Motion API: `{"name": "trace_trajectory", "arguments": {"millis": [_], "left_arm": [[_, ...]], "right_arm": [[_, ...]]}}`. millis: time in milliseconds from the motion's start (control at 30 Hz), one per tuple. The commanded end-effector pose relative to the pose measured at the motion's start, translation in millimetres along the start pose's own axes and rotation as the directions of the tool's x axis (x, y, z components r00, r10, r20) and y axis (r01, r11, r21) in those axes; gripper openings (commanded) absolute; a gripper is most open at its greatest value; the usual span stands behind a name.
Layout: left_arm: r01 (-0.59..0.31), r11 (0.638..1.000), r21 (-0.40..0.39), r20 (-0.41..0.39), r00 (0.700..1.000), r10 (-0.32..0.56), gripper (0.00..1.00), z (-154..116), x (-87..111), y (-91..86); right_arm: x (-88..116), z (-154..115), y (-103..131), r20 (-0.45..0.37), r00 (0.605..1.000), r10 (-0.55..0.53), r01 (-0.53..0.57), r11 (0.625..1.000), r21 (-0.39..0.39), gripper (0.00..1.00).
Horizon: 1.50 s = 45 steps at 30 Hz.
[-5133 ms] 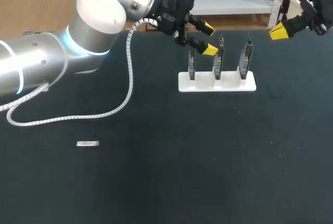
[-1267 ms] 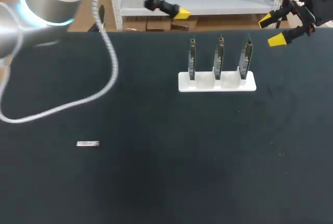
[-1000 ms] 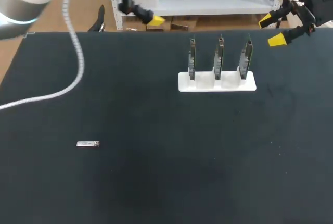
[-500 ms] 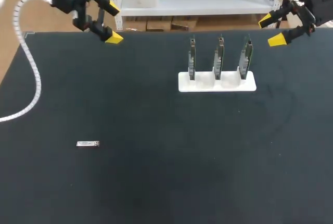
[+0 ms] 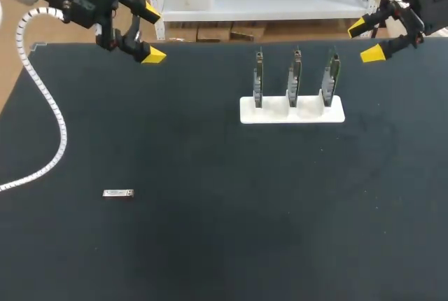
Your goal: Pick up the optical module with the left hand, and insert it into the network port with the right hand.
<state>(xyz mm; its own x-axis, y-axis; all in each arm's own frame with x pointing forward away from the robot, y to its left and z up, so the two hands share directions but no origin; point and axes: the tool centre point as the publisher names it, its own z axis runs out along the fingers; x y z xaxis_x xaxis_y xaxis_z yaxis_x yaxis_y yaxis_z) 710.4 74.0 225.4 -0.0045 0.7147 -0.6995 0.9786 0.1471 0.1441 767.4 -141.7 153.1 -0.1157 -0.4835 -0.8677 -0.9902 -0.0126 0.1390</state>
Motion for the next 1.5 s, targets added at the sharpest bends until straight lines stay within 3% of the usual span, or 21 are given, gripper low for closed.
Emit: {"name": "trace_trajectory", "arguments": {"millis": [33,200,467,600,767,1000,1200,1267,1433,1500], "left_arm": [[-0.043,0.999,-0.005,-0.046,0.998,0.043,1.0,2.1,-1.7,-2.7],[-0.1,0.994,-0.039,-0.17,0.981,0.092,1.0,0.5,8.7,-12.3],[-0.117,0.991,-0.061,-0.406,0.91,0.082,1.0,-10.3,57.8,-48.2],[-0.018,0.998,-0.057,-0.435,0.9,-0.009,1.0,-16.3,88.5,-66.7],[0.036,0.998,-0.056,-0.478,0.877,-0.059,1.0,-17.8,112.3,-82.1],[-0.032,0.999,-0.011,-0.58,0.814,0.02,1.0,-13.7,132.6,-100.8],[-0.046,0.997,0.056,-0.58,0.812,0.07,1.0,-2.9,147.0,-118.4],[-0.051,0.996,0.072,-0.604,0.792,0.085,1.0,1.6,152.8,-123.7],[-0.006,0.997,0.082,-0.624,0.78,0.056,1.0,9.3,168.8,-134.2],[-0.024,0.996,0.088,-0.652,0.754,0.076,1.0,11.5,173.5,-138.5]], "right_arm": [[0.3,0.1,-1.4,0.001,1.0,0.0,0.0,1.0,-0.002,1.0],[0.3,0.1,-1.4,0.001,1.0,0.0,0.0,1.0,-0.002,1.0],[0.3,0.1,-1.4,0.001,1.0,0.0,0.0,1.0,-0.002,1.0],[0.3,0.1,-1.4,0.001,1.0,0.0,0.0,1.0,-0.002,1.0],[0.3,0.1,-1.4,0.001,1.0,0.0,0.0,1.0,-0.002,1.0],[0.3,0.1,-1.4,0.001,1.0,0.0,0.0,1.0,-0.002,1.0],[0.3,0.1,-1.4,0.001,1.0,0.0,0.0,1.0,-0.002,1.0],[0.3,0.1,-1.4,0.001,1.0,0.0,0.0,1.0,-0.002,1.0],[0.3,0.1,-1.4,0.001,1.0,0.0,0.0,1.0,-0.002,1.0],[0.3,0.1,-1.4,0.001,1.0,0.0,0.0,1.0,-0.002,1.0]]}}
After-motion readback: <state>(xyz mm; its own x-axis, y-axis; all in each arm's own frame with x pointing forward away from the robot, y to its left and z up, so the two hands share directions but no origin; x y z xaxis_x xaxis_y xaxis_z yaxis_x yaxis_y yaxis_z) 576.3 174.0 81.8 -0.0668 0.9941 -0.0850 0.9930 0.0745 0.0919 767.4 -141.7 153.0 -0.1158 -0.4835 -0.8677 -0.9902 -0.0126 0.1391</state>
